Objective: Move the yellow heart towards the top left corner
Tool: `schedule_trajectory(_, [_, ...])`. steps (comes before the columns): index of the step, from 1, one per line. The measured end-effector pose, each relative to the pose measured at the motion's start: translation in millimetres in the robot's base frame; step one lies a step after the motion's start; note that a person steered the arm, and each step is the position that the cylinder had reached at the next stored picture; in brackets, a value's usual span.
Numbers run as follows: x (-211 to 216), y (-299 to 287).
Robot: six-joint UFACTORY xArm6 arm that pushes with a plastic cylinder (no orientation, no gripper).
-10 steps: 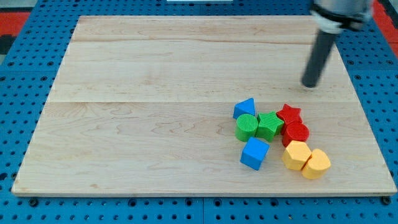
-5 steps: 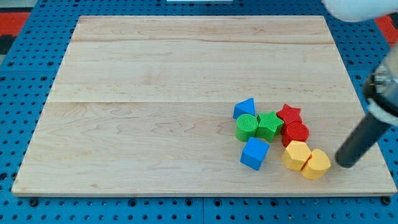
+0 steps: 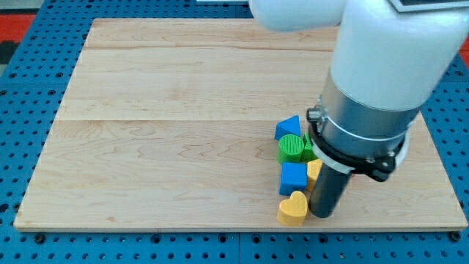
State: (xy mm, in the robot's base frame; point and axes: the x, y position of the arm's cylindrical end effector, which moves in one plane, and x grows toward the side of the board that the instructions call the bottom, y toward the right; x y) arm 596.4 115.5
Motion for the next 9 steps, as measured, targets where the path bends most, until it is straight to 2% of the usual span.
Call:
schedule_trajectory(1, [5, -3])
schedule_trajectory(3, [1, -72])
schedule_trajectory(4, [-8, -127])
schedule_trajectory(5, [-13, -140])
schedule_trajectory(6, [9, -120])
schedule_trajectory(7, [1, -167])
schedule_trajectory(9, [-79, -213])
